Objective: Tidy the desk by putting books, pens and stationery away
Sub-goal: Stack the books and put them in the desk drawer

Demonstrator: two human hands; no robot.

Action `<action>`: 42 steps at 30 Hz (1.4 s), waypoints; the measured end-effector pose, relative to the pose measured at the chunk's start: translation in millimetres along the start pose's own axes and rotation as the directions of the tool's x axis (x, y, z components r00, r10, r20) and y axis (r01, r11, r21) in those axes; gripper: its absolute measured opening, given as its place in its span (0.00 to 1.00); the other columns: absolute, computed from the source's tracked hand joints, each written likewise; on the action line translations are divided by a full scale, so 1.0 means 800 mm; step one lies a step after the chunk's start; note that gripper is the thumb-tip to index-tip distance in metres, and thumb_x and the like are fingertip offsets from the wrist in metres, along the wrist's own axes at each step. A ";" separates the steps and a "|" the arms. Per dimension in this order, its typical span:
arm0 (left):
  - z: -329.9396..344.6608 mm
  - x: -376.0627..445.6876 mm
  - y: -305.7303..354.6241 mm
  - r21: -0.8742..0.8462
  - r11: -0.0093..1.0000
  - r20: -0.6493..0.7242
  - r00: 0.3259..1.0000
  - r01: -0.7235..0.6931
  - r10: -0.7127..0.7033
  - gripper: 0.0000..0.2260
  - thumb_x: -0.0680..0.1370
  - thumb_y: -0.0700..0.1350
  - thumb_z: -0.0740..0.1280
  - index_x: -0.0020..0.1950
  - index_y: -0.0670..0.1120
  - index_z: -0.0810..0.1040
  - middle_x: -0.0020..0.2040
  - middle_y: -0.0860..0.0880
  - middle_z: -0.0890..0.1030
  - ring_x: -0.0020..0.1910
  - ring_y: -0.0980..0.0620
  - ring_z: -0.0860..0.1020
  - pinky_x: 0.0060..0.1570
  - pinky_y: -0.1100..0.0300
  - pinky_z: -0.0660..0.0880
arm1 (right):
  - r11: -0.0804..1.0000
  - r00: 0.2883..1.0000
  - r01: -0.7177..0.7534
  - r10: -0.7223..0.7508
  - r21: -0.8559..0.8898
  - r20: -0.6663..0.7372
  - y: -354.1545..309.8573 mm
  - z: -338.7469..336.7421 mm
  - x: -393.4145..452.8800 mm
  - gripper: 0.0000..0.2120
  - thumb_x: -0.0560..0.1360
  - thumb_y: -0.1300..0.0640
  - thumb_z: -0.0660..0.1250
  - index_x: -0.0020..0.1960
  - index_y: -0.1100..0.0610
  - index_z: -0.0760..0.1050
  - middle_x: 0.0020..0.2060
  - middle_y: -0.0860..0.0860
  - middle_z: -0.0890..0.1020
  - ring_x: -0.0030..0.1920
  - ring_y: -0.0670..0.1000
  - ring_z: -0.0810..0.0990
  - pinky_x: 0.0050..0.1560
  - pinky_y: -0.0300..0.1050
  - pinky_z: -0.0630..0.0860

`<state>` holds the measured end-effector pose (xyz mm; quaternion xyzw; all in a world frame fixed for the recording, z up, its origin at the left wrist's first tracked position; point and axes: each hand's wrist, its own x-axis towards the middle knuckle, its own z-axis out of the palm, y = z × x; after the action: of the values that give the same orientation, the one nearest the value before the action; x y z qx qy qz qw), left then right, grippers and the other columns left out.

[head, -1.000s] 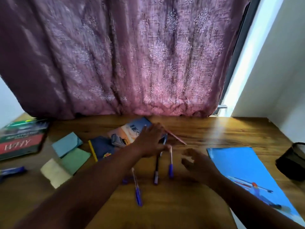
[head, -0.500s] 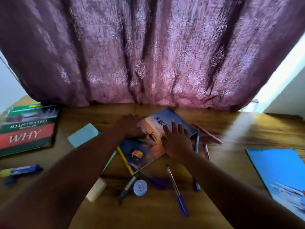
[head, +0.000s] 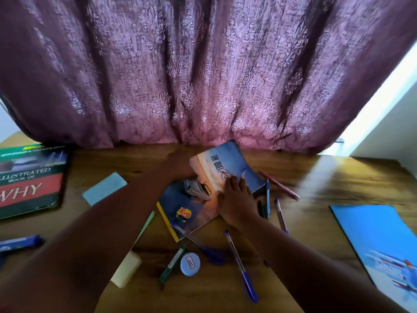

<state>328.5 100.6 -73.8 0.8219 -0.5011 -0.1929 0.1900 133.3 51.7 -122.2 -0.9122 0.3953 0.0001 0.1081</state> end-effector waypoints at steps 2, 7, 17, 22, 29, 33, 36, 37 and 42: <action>-0.016 0.002 0.007 -0.101 0.995 -0.025 1.000 0.013 -0.015 0.28 0.66 0.41 0.78 0.64 0.44 0.76 0.62 0.41 0.79 0.58 0.43 0.77 0.52 0.58 0.73 | 1.000 1.000 -0.011 0.012 0.017 -0.024 0.001 0.001 0.000 0.31 0.81 0.45 0.46 0.77 0.61 0.44 0.77 0.58 0.47 0.76 0.60 0.42 0.74 0.55 0.45; -0.071 0.004 0.028 -0.048 0.998 -0.228 0.973 0.029 -0.039 0.19 0.72 0.43 0.73 0.60 0.39 0.74 0.60 0.37 0.77 0.58 0.40 0.76 0.49 0.56 0.69 | 0.995 0.998 -0.057 0.058 0.078 -0.017 0.004 0.005 -0.005 0.31 0.80 0.47 0.49 0.77 0.62 0.45 0.77 0.60 0.49 0.76 0.60 0.45 0.74 0.54 0.47; -0.130 -0.018 0.044 -0.022 1.000 -0.399 0.917 -0.012 0.003 0.17 0.74 0.48 0.69 0.60 0.47 0.72 0.60 0.44 0.78 0.56 0.43 0.76 0.48 0.56 0.69 | 0.997 0.999 -0.052 0.053 0.051 -0.011 0.007 0.010 -0.004 0.30 0.80 0.48 0.47 0.77 0.61 0.47 0.77 0.60 0.47 0.77 0.59 0.44 0.75 0.54 0.46; -0.132 -0.032 0.064 -0.022 0.999 -0.375 0.926 -0.046 0.035 0.16 0.74 0.48 0.69 0.59 0.47 0.72 0.58 0.45 0.78 0.54 0.45 0.77 0.47 0.56 0.70 | 0.984 0.994 0.032 -0.014 0.173 -0.105 0.014 -0.014 -0.004 0.27 0.81 0.49 0.49 0.76 0.59 0.52 0.77 0.59 0.50 0.76 0.59 0.47 0.75 0.55 0.49; -0.135 -0.039 0.138 -0.384 0.914 -0.299 0.954 -0.134 0.014 0.15 0.73 0.43 0.72 0.57 0.42 0.74 0.50 0.46 0.78 0.46 0.49 0.77 0.43 0.59 0.73 | 0.140 0.955 -0.033 0.298 0.990 -0.010 0.090 -0.148 -0.035 0.12 0.77 0.43 0.60 0.51 0.51 0.74 0.45 0.54 0.77 0.39 0.52 0.80 0.39 0.47 0.81; -0.083 -0.052 0.214 -0.741 0.670 -0.072 0.997 -0.044 -0.015 0.08 0.77 0.36 0.66 0.56 0.38 0.76 0.44 0.42 0.79 0.35 0.51 0.76 0.28 0.65 0.76 | 0.011 0.986 -0.144 0.089 0.990 0.143 0.169 -0.209 -0.079 0.18 0.73 0.46 0.65 0.54 0.60 0.78 0.45 0.57 0.83 0.46 0.58 0.81 0.50 0.51 0.79; -0.015 -0.074 0.284 -0.844 0.525 0.161 0.985 0.108 0.055 0.09 0.79 0.31 0.58 0.46 0.37 0.77 0.34 0.45 0.79 0.25 0.54 0.78 0.20 0.68 0.73 | -0.044 0.978 -0.146 0.146 0.988 0.151 0.246 -0.223 -0.108 0.06 0.72 0.59 0.65 0.46 0.60 0.78 0.33 0.52 0.83 0.32 0.49 0.81 0.33 0.41 0.78; 0.012 -0.081 0.305 -0.848 0.501 0.243 0.967 0.174 0.076 0.12 0.79 0.31 0.57 0.40 0.40 0.76 0.28 0.47 0.80 0.21 0.57 0.76 0.18 0.68 0.71 | -0.027 0.967 -0.164 0.194 0.986 0.166 0.275 -0.224 -0.117 0.04 0.72 0.61 0.65 0.45 0.61 0.76 0.29 0.51 0.82 0.28 0.48 0.79 0.28 0.39 0.75; 0.136 -0.078 0.380 -0.694 0.621 0.504 0.862 0.364 0.059 0.10 0.79 0.36 0.61 0.38 0.43 0.72 0.23 0.51 0.74 0.17 0.57 0.71 0.19 0.68 0.67 | 0.136 0.898 -0.366 0.310 0.921 0.312 0.451 -0.194 -0.154 0.40 0.49 0.53 0.83 0.58 0.63 0.76 0.48 0.59 0.76 0.43 0.55 0.73 0.37 0.44 0.68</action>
<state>18.5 14.0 -5.0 0.6268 -0.3263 -0.6009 0.3736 -224.9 -129.8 -31.6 -0.5316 0.5001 -0.1991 0.6540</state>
